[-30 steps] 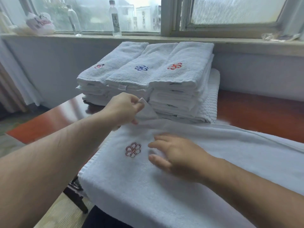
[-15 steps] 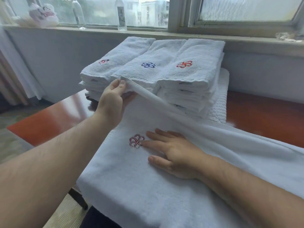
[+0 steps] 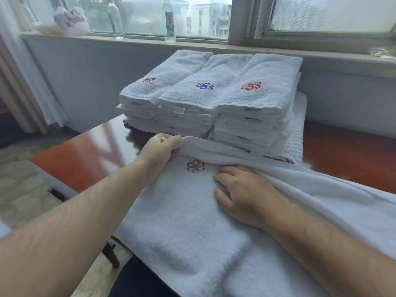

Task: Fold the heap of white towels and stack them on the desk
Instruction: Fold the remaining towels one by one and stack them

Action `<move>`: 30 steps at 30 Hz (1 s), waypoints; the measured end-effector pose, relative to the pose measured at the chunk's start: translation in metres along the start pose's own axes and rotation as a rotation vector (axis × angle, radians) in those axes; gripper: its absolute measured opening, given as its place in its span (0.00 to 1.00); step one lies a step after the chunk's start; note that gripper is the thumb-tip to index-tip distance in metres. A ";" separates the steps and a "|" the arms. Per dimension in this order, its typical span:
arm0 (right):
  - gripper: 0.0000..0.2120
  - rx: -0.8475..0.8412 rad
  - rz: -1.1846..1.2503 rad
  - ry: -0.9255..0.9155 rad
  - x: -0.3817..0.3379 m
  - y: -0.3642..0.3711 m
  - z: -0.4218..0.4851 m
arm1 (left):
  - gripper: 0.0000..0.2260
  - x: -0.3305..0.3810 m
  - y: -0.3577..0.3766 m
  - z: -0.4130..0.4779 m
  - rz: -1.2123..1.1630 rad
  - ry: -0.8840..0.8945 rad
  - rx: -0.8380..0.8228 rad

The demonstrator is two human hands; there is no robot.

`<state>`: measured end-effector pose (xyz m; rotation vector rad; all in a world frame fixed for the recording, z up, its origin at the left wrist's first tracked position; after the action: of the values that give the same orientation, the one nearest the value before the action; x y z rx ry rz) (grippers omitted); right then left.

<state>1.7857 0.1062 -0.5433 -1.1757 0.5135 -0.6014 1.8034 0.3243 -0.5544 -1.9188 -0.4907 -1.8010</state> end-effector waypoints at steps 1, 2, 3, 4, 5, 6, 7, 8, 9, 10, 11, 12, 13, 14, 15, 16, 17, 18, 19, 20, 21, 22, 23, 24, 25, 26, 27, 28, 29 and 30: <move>0.24 -0.028 0.035 0.035 0.002 0.003 -0.008 | 0.11 0.000 0.000 -0.003 0.117 0.065 -0.007; 0.26 -0.067 0.070 0.051 0.004 0.006 -0.016 | 0.13 0.001 0.001 -0.007 0.197 0.125 -0.006; 0.27 -0.109 0.093 0.046 0.003 0.009 -0.022 | 0.17 0.004 0.002 -0.010 0.221 0.174 -0.003; 0.29 -0.143 0.107 0.026 0.001 0.011 -0.027 | 0.18 0.006 0.003 -0.012 0.210 0.199 -0.003; 0.30 -0.165 0.117 -0.003 -0.001 0.012 -0.029 | 0.17 0.008 0.004 -0.013 0.176 0.213 -0.001; 0.30 -0.179 0.130 -0.030 -0.003 0.012 -0.031 | 0.14 0.009 0.002 -0.013 0.141 0.220 0.010; 0.29 -0.181 0.150 -0.046 -0.004 0.011 -0.032 | 0.12 0.009 -0.001 -0.013 0.113 0.237 0.031; 0.28 -0.165 0.173 -0.051 -0.005 0.008 -0.032 | 0.13 0.009 -0.006 -0.013 0.099 0.262 0.058; 0.27 -0.133 0.192 -0.053 -0.005 0.005 -0.031 | 0.14 0.010 -0.012 -0.014 0.084 0.286 0.085; 0.25 -0.093 0.201 -0.053 -0.005 0.001 -0.031 | 0.15 0.010 -0.019 -0.014 0.060 0.294 0.105; 0.25 -0.055 0.203 -0.051 -0.005 -0.003 -0.030 | 0.16 0.010 -0.024 -0.014 0.027 0.279 0.107; 0.25 -0.028 0.205 -0.047 -0.005 -0.006 -0.029 | 0.17 0.009 -0.028 -0.013 0.002 0.243 0.096; 0.24 -0.008 0.212 -0.040 -0.005 -0.009 -0.028 | 0.17 0.008 -0.032 -0.011 -0.005 0.201 0.080; 0.23 0.014 0.225 -0.028 -0.004 -0.011 -0.027 | 0.18 0.007 -0.034 -0.009 0.034 0.170 0.058; 0.21 0.045 0.239 -0.017 -0.002 -0.013 -0.026 | 0.19 0.007 -0.034 -0.008 0.129 0.162 0.027; 0.19 0.074 0.246 -0.010 -0.001 -0.015 -0.026 | 0.20 0.008 -0.032 -0.008 0.268 0.171 -0.019; 0.18 0.096 0.244 -0.008 -0.001 -0.017 -0.027 | 0.20 0.008 -0.027 -0.011 0.412 0.182 -0.074; 0.17 0.113 0.235 -0.011 -0.001 -0.018 -0.027 | 0.20 0.006 -0.022 -0.015 0.541 0.191 -0.123; 0.16 0.133 0.222 -0.021 -0.002 -0.019 -0.028 | 0.20 0.005 -0.018 -0.018 0.653 0.207 -0.150; 0.14 0.161 0.203 -0.039 -0.004 -0.022 -0.029 | 0.18 0.007 -0.014 -0.021 0.755 0.237 -0.156; 0.13 0.193 0.178 -0.060 -0.006 -0.026 -0.030 | 0.17 0.009 -0.012 -0.025 0.858 0.271 -0.140; 0.11 0.220 0.145 -0.077 -0.008 -0.030 -0.032 | 0.16 0.013 -0.011 -0.029 0.962 0.308 -0.106; 0.09 0.238 0.113 -0.083 -0.009 -0.034 -0.036 | 0.16 0.017 -0.010 -0.033 1.048 0.342 -0.058; 0.08 0.249 0.086 -0.073 -0.007 -0.038 -0.041 | 0.16 0.024 -0.008 -0.038 1.095 0.379 -0.007; 0.07 0.261 0.069 -0.043 -0.001 -0.044 -0.047 | 0.16 0.033 -0.003 -0.044 1.100 0.431 0.035; 0.08 0.275 0.057 0.012 0.009 -0.051 -0.057 | 0.16 0.042 0.008 -0.051 1.071 0.495 0.050; 0.09 0.288 0.050 0.090 0.024 -0.060 -0.069 | 0.15 0.050 0.024 -0.061 1.028 0.563 0.041; 0.11 0.298 0.050 0.182 0.043 -0.068 -0.084 | 0.15 0.057 0.043 -0.071 0.981 0.621 0.006; 0.13 0.307 0.060 0.280 0.063 -0.078 -0.103 | 0.15 0.063 0.067 -0.084 0.933 0.669 -0.046; 0.15 0.324 0.079 0.379 0.085 -0.088 -0.124 | 0.15 0.067 0.092 -0.097 0.887 0.713 -0.098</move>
<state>1.7517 -0.0600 -0.5026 -0.7326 0.7490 -0.8122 1.7783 0.1908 -0.4922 -1.0939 0.6072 -1.6903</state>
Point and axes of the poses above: each hand's wrist, its own z-axis towards the middle knuckle, its own y-axis out of the palm, x = y × z, the point moved 9 cm from there along z, towards the middle knuckle, and after that the axes turned 7 degrees about x, right-handed, at the moved point
